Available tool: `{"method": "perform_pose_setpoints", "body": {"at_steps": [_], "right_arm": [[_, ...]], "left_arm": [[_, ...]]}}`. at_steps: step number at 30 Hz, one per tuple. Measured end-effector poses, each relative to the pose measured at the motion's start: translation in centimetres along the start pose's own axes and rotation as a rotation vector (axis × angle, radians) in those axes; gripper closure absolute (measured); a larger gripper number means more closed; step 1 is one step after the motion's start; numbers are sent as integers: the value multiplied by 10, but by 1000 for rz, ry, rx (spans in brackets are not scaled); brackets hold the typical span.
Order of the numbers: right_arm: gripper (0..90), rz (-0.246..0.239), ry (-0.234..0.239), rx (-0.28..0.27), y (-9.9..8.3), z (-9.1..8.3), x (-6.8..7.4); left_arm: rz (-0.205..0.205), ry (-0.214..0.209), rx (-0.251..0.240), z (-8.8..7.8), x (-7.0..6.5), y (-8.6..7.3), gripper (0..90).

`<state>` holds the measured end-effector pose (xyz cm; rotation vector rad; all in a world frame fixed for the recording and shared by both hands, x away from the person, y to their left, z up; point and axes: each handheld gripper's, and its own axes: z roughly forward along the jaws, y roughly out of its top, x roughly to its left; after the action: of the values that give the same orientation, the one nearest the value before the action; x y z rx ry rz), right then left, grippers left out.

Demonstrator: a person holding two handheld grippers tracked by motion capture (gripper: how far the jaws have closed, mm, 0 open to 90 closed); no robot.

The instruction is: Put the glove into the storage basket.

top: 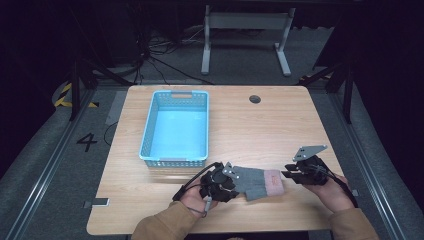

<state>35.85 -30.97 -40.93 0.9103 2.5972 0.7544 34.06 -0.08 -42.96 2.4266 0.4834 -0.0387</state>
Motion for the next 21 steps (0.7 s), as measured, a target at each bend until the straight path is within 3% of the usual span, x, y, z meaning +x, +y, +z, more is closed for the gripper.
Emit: {"method": "perform_pose_setpoints", "body": {"at_steps": [13, 21], "right_arm": [[618, 69, 0, -49, -3, -10, -7], [607, 99, 0, -66, -6, -14, -10]], "left_arm": [[-27, 20, -76, -9, -2, 6, 619], [-53, 82, -114, -9, -7, 14, 581]]}}
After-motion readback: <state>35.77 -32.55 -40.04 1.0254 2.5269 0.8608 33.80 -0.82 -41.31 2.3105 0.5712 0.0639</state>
